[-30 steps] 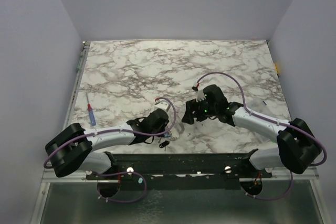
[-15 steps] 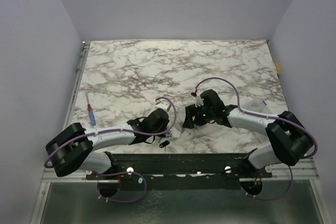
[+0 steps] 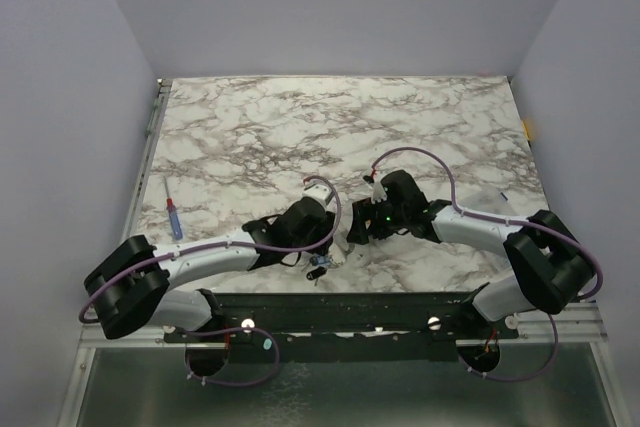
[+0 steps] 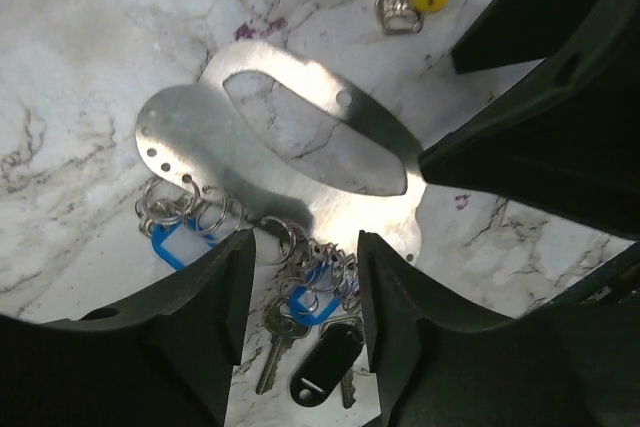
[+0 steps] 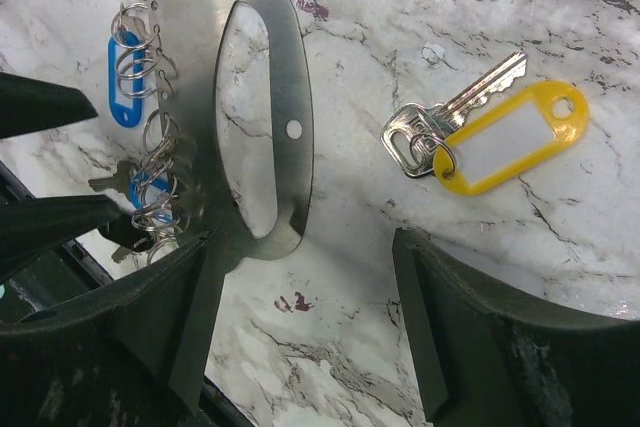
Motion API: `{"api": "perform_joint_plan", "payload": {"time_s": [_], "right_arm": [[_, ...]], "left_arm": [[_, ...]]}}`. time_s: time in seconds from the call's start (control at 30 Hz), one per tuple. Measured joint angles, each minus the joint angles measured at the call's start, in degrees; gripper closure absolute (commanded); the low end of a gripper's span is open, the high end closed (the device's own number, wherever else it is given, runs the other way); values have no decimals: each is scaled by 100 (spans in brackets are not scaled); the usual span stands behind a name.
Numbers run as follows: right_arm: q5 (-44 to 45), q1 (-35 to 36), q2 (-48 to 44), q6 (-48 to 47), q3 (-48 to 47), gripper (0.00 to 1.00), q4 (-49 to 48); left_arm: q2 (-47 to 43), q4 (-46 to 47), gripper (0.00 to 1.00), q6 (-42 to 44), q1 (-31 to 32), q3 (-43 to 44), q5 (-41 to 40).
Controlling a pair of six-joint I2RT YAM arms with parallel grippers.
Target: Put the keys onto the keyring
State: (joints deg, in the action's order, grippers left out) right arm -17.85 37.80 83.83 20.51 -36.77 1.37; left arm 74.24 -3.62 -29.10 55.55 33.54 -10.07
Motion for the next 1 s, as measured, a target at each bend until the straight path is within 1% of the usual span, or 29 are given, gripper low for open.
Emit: {"api": "perform_joint_plan", "payload": {"time_s": [0.2,0.27,0.33,0.43,0.47,0.57,0.63,0.67,0.77,0.83,1.0], "right_arm": [[0,0,0,0,0,24,0],[0,0,0,2,0,24,0],[2,0,-2,0,0,24,2],[11,0,-28,0,11,24,28],[15,0,-48,0,22,24,44],[31,0,-131,0,63,24,122],[37,0,-175,0,85,24,151],[39,0,-181,0,90,24,162],[42,0,-184,0,87,24,170],[42,0,-184,0,87,24,173],[42,0,-184,0,87,24,173]], "left_arm": [[31,-378,68,179,-11,761,-44],[149,-426,73,199,-11,909,-26],[326,-466,75,214,-11,977,7],[566,-614,75,299,-11,981,46],[621,-664,73,345,-11,981,52],[649,-774,65,619,-11,938,66],[599,-809,58,791,-11,872,61],[511,-839,56,927,-11,789,52],[247,-896,56,1207,-11,599,13],[85,-892,60,1370,-11,483,-13],[234,-778,66,1456,-15,476,-107]]}}
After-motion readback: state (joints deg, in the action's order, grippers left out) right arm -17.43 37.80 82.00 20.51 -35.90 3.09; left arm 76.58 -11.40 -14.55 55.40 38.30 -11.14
